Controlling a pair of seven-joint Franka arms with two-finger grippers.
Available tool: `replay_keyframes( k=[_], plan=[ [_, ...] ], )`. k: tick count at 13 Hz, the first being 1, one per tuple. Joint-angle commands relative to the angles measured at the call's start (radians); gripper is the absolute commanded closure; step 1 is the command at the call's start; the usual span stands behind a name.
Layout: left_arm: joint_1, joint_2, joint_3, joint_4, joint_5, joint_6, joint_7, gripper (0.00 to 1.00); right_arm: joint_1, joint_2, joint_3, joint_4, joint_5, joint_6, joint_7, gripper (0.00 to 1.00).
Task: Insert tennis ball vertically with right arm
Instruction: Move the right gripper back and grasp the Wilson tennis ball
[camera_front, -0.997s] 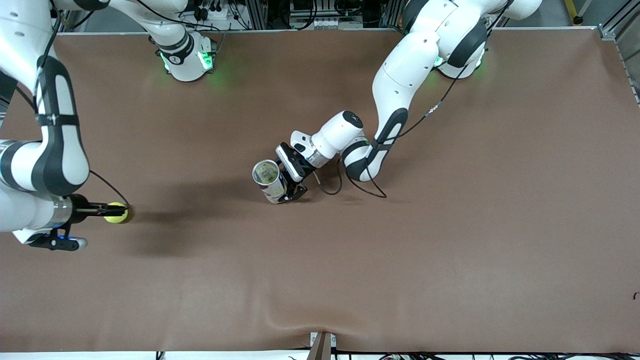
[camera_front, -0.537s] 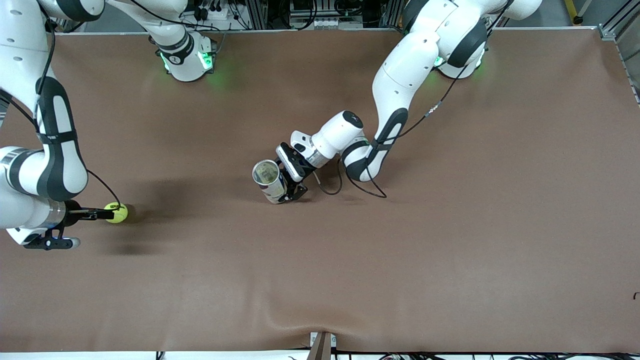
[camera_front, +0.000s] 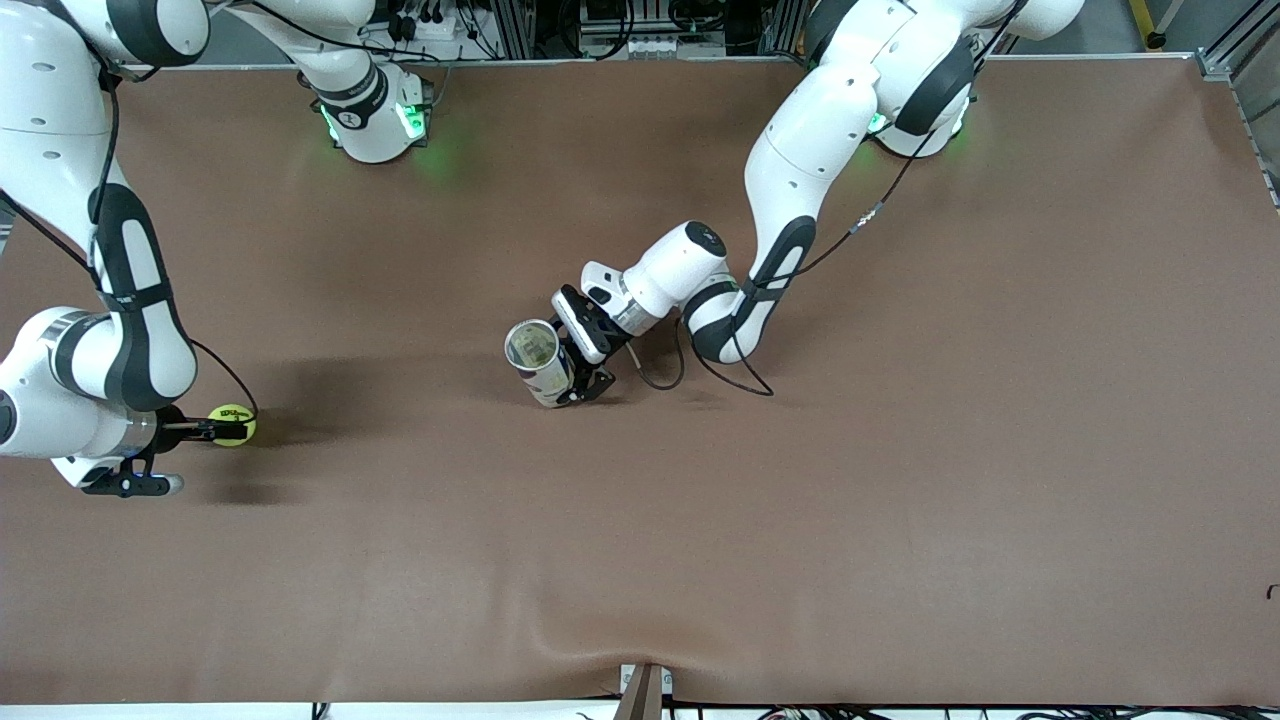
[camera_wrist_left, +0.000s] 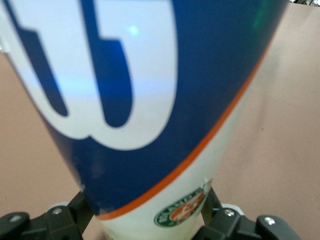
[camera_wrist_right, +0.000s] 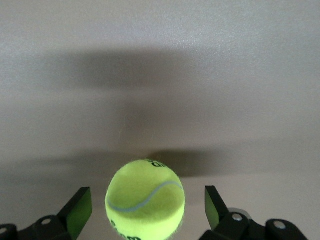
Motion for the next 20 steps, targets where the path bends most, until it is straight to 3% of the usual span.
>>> replay_keyframes(
  k=[1,2,3,4,5,6,10,13,17,20],
  plan=[
    [-0.014,0.010,0.014,0.019,-0.011,0.012,-0.010,0.10,-0.011,-0.014,0.010,-0.073,0.017,0.071,-0.019,0.00],
    [-0.014,0.010,0.014,0.019,-0.011,0.011,-0.010,0.10,-0.011,-0.015,0.010,-0.093,0.017,0.091,-0.019,0.00],
    [-0.014,0.010,0.014,0.019,-0.011,0.011,-0.010,0.11,-0.011,-0.018,0.010,-0.099,0.016,0.090,-0.022,0.25],
    [-0.014,0.010,0.014,0.019,-0.011,0.011,-0.010,0.10,-0.009,-0.023,0.010,-0.096,0.017,0.082,-0.023,0.64],
    [-0.014,0.012,0.014,0.019,-0.011,0.011,-0.010,0.10,-0.003,-0.027,0.010,-0.084,0.017,0.064,-0.015,0.89],
    [-0.014,0.010,0.014,0.019,-0.011,0.012,-0.010,0.10,0.000,-0.029,0.010,-0.044,0.017,0.021,-0.012,0.96],
    [-0.014,0.010,0.014,0.019,-0.011,0.011,-0.010,0.10,0.035,-0.033,0.016,0.169,0.060,-0.261,0.017,0.93],
    [-0.014,0.009,0.014,0.019,-0.011,0.012,-0.010,0.10,0.127,-0.049,0.016,0.301,0.174,-0.454,0.260,0.93],
    [-0.011,0.006,0.014,0.020,-0.011,0.012,-0.010,0.10,0.260,-0.115,0.036,0.317,0.278,-0.499,0.638,0.90],
    [-0.007,0.004,0.014,0.022,-0.011,0.012,-0.011,0.10,0.387,-0.150,0.040,0.317,0.289,-0.515,0.931,0.90]
  ],
)
